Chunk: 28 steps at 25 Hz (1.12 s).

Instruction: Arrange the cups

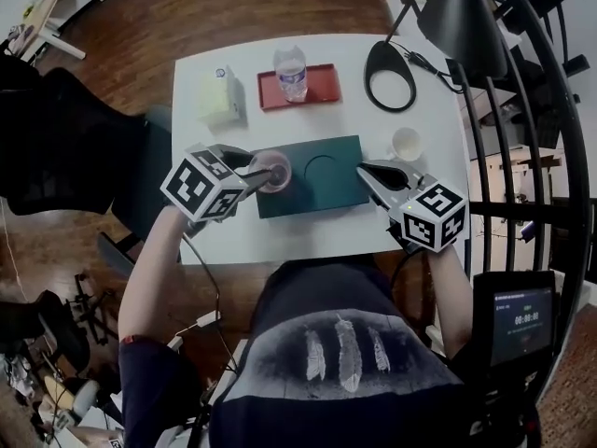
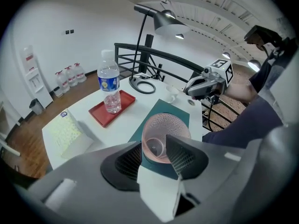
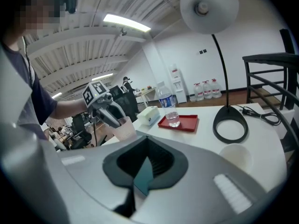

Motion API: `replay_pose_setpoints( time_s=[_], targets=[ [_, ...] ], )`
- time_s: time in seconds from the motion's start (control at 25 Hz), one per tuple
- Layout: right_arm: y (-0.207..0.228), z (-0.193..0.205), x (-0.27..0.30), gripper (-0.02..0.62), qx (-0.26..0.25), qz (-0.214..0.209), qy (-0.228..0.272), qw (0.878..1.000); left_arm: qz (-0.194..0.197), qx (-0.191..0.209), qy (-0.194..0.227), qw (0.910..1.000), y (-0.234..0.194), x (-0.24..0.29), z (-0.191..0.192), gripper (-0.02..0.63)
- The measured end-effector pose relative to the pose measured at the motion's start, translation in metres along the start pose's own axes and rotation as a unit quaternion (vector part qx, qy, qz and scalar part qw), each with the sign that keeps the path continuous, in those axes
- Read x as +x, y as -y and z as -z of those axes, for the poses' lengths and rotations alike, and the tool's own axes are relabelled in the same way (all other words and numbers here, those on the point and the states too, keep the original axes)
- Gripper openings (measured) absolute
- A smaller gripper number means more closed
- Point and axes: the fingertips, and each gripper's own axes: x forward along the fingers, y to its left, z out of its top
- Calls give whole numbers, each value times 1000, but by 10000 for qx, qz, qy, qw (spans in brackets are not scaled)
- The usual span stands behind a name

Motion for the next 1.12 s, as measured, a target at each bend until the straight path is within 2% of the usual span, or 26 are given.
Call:
replay_pose_setpoints(
  time_s=[0.04,0.12,0.28,0.32,0.4,0.56,0.6,0.88,0.92,1.0,1.08,1.12],
  targets=[
    [0,-1,0,2,-11,-1,-5,10000,35,1,4,10000,1,0,0,185],
    [-1,0,1,3,-29,-5,-20,10000,97,-56,96,9999,2,-2,-2,252],
    [2,4,0,3,7,18,-44,10000,257,-155,188,9994,5,-2,-2,250],
    [3,5,-1,3,16,26,-46,10000,236,-163,181,9994,3,-1,-2,233],
    [3,6,-1,3,13,32,-51,10000,215,-172,147,9995,2,1,0,114],
    [5,5,-1,2,-9,64,-50,10000,393,-180,33,9991,7,4,3,108],
    [6,5,-2,2,-4,71,-46,10000,349,-168,45,9992,6,4,3,149],
    [8,7,-3,3,7,100,-45,9999,272,-225,350,9988,0,-4,-8,269],
    [8,7,-3,3,5,102,-43,9999,284,-252,444,9983,0,-9,-11,297],
    [8,6,-4,2,-3,111,-36,9999,350,-369,795,9955,-2,-25,-20,304],
    [9,6,-5,3,-7,135,-26,9999,470,-575,1406,9873,-3,-50,-37,304],
    [10,6,-6,3,0,149,-17,9999,528,-671,1788,9802,-4,-64,-48,304]
  ],
)
